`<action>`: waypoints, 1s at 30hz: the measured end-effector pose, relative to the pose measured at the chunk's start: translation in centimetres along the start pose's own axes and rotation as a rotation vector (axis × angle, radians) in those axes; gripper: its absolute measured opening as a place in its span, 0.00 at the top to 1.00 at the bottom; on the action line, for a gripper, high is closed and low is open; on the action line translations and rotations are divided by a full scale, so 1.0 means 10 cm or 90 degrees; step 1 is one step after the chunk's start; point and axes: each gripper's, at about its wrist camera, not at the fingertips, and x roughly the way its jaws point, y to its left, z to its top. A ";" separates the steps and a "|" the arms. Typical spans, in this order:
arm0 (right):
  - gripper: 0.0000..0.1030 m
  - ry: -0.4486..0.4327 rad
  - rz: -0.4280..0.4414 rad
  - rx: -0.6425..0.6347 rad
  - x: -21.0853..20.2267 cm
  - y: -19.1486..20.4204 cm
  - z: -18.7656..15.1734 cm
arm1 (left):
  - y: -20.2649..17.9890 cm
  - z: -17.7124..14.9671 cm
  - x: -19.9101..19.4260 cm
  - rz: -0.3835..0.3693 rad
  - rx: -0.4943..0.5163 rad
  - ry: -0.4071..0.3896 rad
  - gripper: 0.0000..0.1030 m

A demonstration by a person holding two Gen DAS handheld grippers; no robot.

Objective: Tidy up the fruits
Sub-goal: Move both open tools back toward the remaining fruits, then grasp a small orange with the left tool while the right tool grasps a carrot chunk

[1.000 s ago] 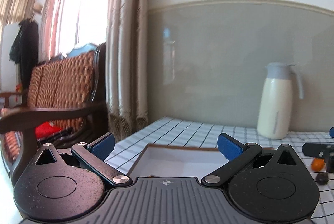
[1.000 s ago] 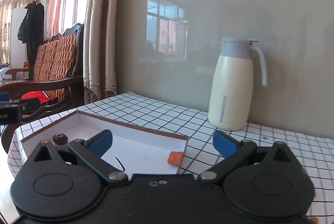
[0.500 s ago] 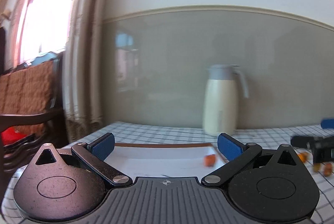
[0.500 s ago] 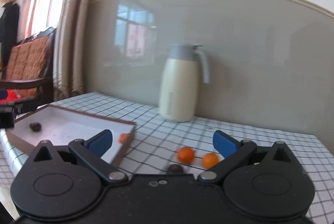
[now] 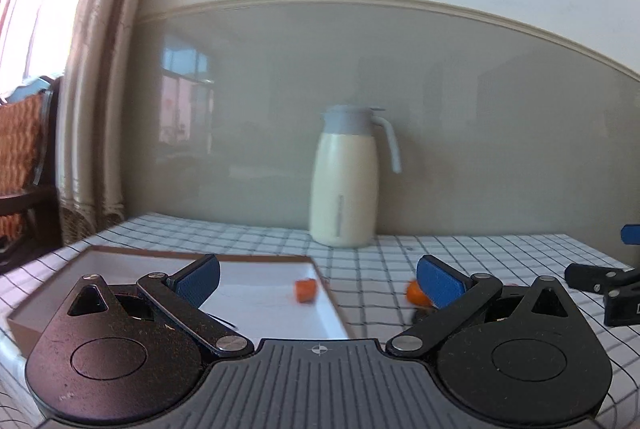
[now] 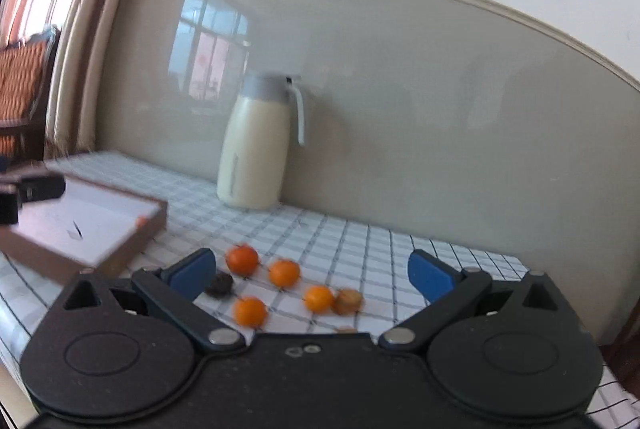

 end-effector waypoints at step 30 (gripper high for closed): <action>0.30 0.130 0.004 0.074 0.53 -0.42 -0.51 | -0.95 -0.28 0.44 -0.083 0.118 0.059 0.00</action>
